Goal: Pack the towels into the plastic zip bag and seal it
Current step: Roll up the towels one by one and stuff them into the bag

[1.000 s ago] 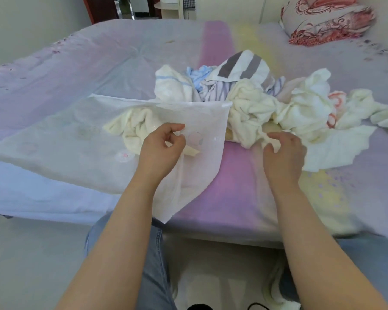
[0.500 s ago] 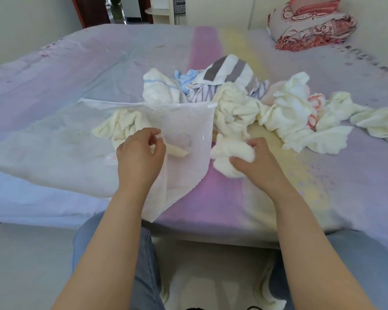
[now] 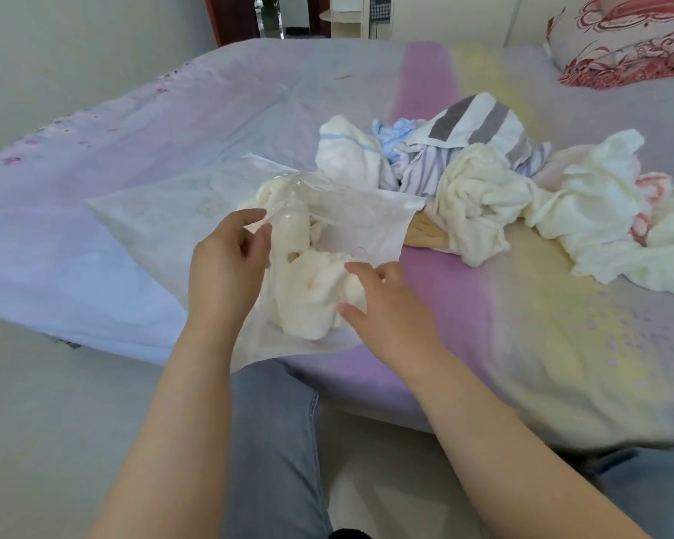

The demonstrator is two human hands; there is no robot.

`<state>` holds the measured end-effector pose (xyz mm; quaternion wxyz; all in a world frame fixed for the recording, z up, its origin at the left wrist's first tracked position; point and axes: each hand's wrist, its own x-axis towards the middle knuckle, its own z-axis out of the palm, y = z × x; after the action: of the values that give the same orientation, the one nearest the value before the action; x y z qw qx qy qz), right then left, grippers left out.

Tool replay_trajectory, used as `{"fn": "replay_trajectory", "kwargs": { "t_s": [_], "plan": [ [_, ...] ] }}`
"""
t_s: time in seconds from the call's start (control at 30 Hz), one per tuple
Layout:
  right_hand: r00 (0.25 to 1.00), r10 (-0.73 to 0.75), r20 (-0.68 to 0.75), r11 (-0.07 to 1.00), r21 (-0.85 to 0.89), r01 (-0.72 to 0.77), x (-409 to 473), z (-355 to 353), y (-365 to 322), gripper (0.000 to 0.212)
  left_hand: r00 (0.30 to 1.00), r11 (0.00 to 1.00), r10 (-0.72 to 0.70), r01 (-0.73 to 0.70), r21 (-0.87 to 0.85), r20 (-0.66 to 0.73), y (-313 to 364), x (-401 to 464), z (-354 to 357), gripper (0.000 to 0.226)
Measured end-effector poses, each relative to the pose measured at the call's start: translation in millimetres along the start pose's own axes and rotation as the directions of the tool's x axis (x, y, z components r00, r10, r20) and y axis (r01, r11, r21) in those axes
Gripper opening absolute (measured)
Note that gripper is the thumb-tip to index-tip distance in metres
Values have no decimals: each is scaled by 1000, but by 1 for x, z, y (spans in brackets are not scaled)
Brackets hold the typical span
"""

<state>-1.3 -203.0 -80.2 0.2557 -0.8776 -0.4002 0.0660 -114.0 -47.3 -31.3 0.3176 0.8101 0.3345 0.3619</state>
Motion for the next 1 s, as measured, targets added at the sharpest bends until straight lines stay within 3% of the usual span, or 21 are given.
{"fn": "replay_trajectory", "kwargs": {
  "t_s": [0.1, 0.13, 0.27, 0.33, 0.4, 0.47, 0.5, 0.57, 0.63, 0.7, 0.8, 0.9, 1.0],
  "plan": [
    [964, 40, 264, 991, -136, -4, 13, 15, -6, 40, 999, 990, -38, 41, -134, 28, -1, 1, 3, 13],
    [960, 15, 278, 992, -126, 21, 23, 21, -13, 30, 999, 986, -37, 42, -163, 35, -1, 1, 4, 13],
    [930, -112, 350, 964, 264, 16, 91, 60, -49, 5, 999, 973, -15, 22, -229, 33, 3, 2, 7, 16],
    [910, -147, 388, 951, 308, 22, 114, 68, -61, 31, 1000, 971, -10, 14, -238, 17, 1, 6, 2, 16],
    [911, -206, 357, 954, 279, 106, 117, 67, -66, 41, 1000, 974, -15, 11, -228, -15, -4, 11, -5, 12],
    [923, -283, 261, 951, 202, 234, 105, 58, -64, 42, 998, 974, -33, 20, -227, -52, -10, 13, -8, 1],
    [940, -295, 170, 943, 210, 258, 92, 51, -59, 40, 997, 973, -36, 18, -230, -73, -11, 14, -8, 7],
    [941, -305, -150, 878, 338, 338, 58, 32, -45, 35, 996, 975, -9, -9, -221, -84, -13, 13, -3, 13],
    [873, -221, -435, 827, 392, 404, 31, 16, -14, 29, 997, 982, 25, -38, -186, -74, -11, 11, 5, 12],
    [826, -25, -563, 845, 430, 319, 24, 6, 24, 28, 998, 990, 35, -42, -137, -48, -7, 8, 14, 11],
    [771, 276, -574, 874, 484, 48, 42, -25, 66, 38, 996, 995, 88, -89, -43, -21, 1, 3, 25, 11],
    [834, 391, -389, 880, 423, -216, 82, -62, 101, 77, 986, 983, 166, -165, 75, -11, 6, -2, 29, 11],
    [894, 429, -127, 825, 457, -331, 115, -76, 126, 115, 973, 962, 229, -223, 161, -23, 6, -6, 32, 24]
  ]
}}
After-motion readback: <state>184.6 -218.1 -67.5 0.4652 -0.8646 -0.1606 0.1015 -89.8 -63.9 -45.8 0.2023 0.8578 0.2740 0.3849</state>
